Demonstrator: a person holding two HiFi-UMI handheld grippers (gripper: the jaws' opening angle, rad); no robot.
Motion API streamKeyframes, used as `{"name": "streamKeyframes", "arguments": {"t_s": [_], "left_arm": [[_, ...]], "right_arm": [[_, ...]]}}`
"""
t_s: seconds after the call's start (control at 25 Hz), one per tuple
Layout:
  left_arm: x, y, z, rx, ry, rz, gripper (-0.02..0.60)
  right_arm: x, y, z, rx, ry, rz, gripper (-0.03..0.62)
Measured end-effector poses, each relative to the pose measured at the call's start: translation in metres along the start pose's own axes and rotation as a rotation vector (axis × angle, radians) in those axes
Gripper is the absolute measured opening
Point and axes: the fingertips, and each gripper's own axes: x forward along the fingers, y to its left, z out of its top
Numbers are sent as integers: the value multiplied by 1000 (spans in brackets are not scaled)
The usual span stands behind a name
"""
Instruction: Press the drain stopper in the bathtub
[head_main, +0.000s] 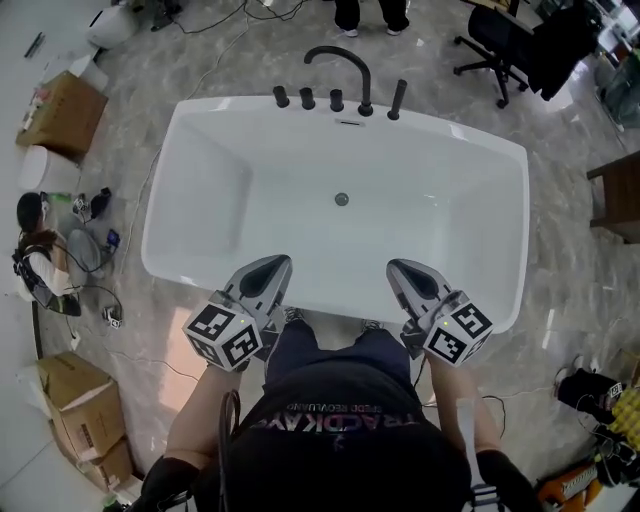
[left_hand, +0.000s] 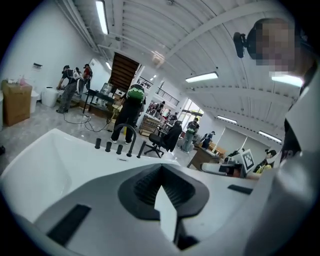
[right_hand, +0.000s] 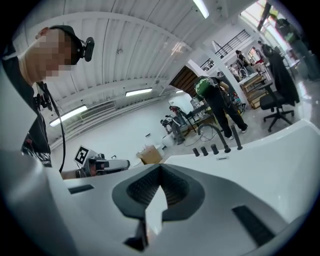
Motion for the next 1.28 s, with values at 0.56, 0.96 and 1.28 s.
{"name": "streamKeyframes", "arguments": {"t_s": [0.56, 0.96, 1.28], "left_arm": [[39, 109, -76, 14, 171, -25, 8], [93, 156, -170, 153, 231, -27, 8], [130, 175, -208, 470, 269, -97, 8]], "right_arm": [[90, -86, -83, 47, 198, -183, 15], [174, -201, -203, -8, 404, -233, 17], [247, -301, -270, -29, 476, -280, 15]]}}
